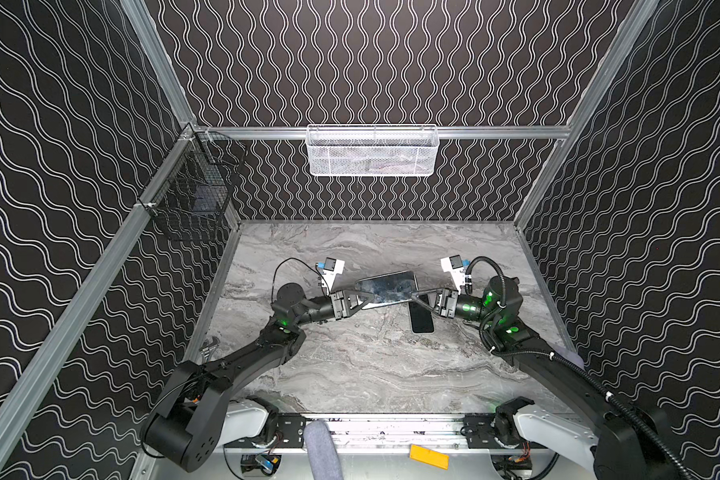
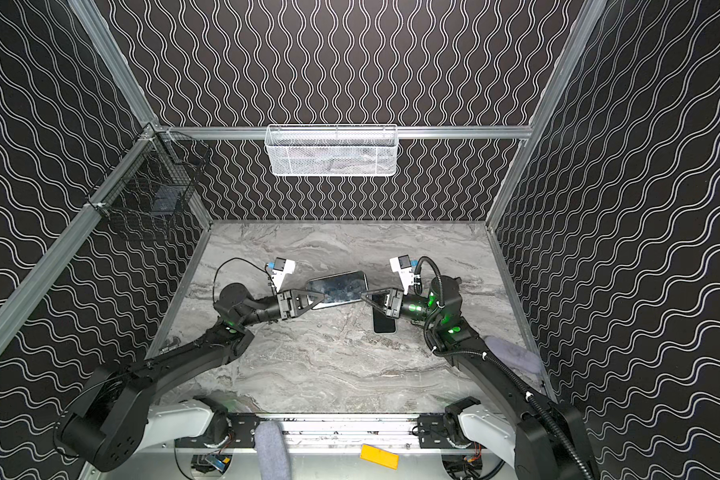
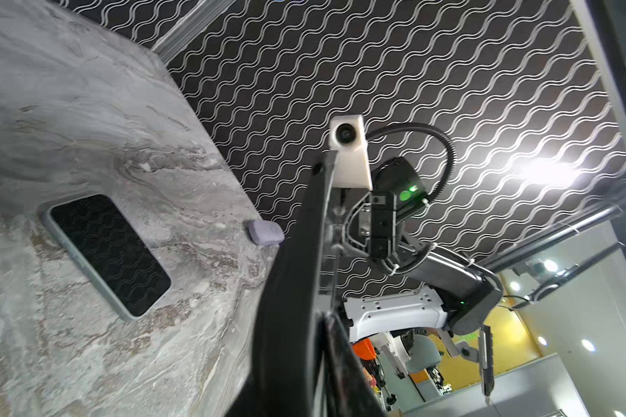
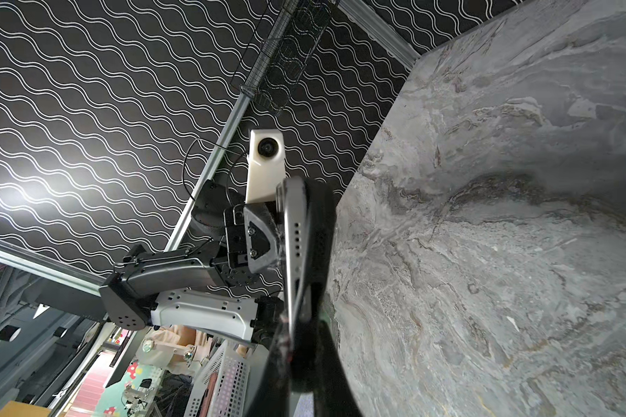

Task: Put the phone into the phone case

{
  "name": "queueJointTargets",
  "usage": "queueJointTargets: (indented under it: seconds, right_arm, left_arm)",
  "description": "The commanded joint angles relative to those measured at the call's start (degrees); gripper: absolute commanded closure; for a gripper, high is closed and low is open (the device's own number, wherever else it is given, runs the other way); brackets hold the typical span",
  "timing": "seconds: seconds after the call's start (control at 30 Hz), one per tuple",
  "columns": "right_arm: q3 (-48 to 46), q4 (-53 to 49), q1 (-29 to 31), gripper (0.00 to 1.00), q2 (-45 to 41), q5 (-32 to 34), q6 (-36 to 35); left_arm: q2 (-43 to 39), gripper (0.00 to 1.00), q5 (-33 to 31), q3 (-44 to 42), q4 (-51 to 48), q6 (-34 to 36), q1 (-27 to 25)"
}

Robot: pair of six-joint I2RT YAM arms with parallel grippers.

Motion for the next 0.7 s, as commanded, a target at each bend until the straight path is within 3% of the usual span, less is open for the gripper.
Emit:
queueJointTargets:
  seconds: [0.0,0.13,0.5,0.67]
  right_arm:
    - [0.0,4.1,0.2,1.00,0.2,-0.3,0.5]
    - [-0.2,5.0,0.2,1.00,0.6,-0.6,0.6]
    - [2.4,9.1,-0.2,0.67,0.8,-2.0,-0.6]
    - [5.5,8.5,-0.4,0.66,2.1,-2.4,-1.8]
  left_arm:
    - [-0.3,0.88,-1.1,-0.3,1.4,1.0,-0.3]
    - [-0.3,1.00,-0.9,-0.5,2.4,0.2,-0.3]
    - [1.9,1.00,2.0,-0.5,9.4,-5.4,-0.4]
    - [3.2,1.00,2.9,-0.8,11.9,-7.2,-0.5]
